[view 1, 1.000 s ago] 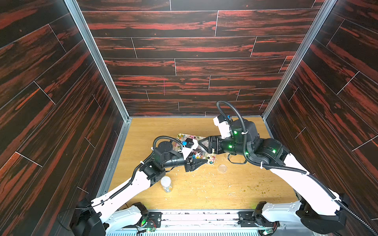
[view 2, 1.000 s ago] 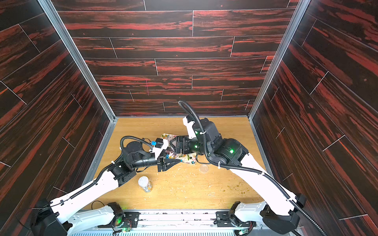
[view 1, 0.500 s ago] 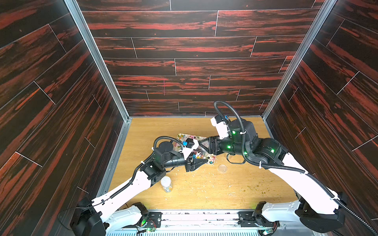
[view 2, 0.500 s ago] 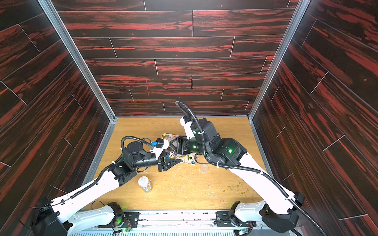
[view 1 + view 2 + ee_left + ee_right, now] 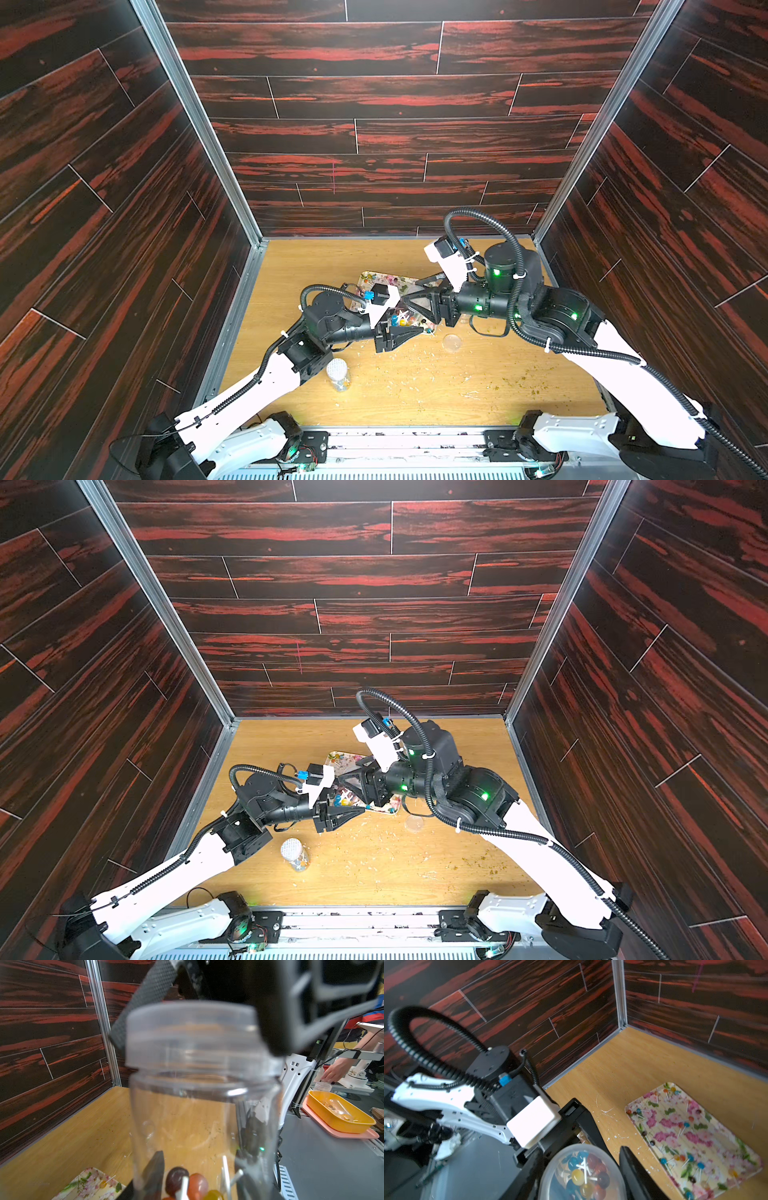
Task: Pour the candies out of the jar
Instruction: Unscrew the lid from the jar.
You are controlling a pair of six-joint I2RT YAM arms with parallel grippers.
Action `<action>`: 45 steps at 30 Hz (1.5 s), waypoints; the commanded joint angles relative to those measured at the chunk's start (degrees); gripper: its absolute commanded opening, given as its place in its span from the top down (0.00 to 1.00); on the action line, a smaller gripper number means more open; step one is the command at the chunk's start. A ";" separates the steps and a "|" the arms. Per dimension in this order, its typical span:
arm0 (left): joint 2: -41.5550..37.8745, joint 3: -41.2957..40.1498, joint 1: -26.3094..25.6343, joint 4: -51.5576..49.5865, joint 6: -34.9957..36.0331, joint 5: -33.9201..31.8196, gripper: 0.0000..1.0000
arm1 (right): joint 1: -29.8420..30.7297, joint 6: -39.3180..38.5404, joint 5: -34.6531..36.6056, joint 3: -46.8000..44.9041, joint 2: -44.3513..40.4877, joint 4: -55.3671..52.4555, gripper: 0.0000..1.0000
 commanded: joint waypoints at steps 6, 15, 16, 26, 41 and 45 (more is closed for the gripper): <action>-1.83 0.14 1.01 4.15 -5.84 1.29 0.56 | -2.93 -17.77 -6.56 4.89 -0.15 -6.70 0.56; -2.31 -0.32 0.98 5.19 -6.99 1.72 0.56 | -13.43 -26.82 -22.98 6.31 1.19 -8.54 0.55; -2.31 -0.41 1.01 5.32 -7.07 1.61 0.56 | -13.77 -27.63 -23.68 6.41 1.60 -8.85 0.54; -1.91 -0.95 1.03 5.28 -6.67 0.44 0.56 | -13.89 -24.82 -25.23 7.02 2.84 -6.37 0.19; -1.87 -1.15 1.01 2.62 -3.46 -3.52 0.56 | -7.17 9.53 5.50 7.79 1.55 -5.56 0.04; -2.22 -1.00 1.00 1.24 -2.39 -3.93 0.56 | -3.39 16.55 11.61 9.76 2.80 -8.64 0.10</action>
